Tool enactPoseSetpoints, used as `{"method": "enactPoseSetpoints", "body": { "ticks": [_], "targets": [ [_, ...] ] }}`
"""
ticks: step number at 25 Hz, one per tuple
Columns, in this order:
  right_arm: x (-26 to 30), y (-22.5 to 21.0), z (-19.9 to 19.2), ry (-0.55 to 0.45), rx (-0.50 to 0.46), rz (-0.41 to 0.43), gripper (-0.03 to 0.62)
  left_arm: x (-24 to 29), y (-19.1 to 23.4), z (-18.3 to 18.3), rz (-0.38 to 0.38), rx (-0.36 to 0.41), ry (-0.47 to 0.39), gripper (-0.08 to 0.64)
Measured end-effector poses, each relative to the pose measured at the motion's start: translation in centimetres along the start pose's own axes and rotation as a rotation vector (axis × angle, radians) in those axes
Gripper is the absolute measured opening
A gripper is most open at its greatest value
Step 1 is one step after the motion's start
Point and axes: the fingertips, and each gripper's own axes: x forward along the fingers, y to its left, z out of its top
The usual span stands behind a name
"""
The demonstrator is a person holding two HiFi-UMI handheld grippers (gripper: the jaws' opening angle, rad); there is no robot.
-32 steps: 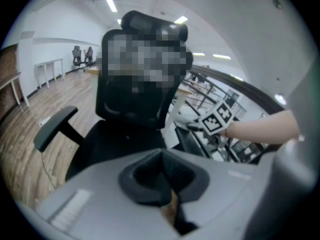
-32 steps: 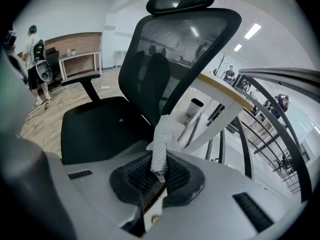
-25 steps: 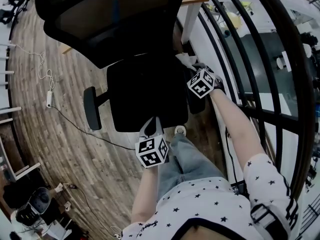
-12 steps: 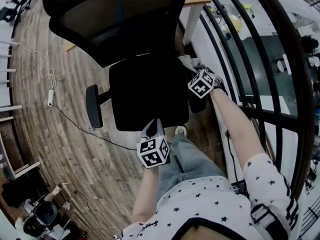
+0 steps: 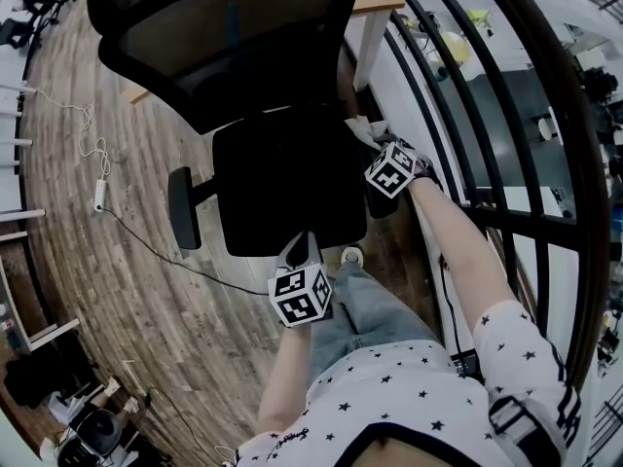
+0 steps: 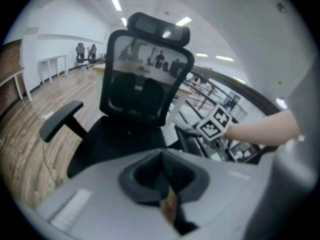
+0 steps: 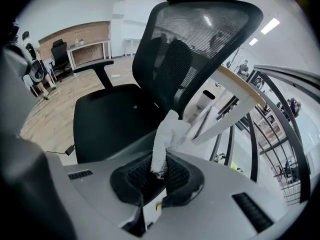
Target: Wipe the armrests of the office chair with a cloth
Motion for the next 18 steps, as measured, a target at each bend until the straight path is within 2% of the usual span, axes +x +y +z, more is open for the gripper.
{"method": "enactPoseSetpoints", "body": {
  "ticks": [18],
  "targets": [
    [-2.0,3.7,-2.0,0.030,-0.036,0.034,0.029,-1.3,0.4,0.2,-0.007,-0.009,-0.008,0.006]
  ]
}}
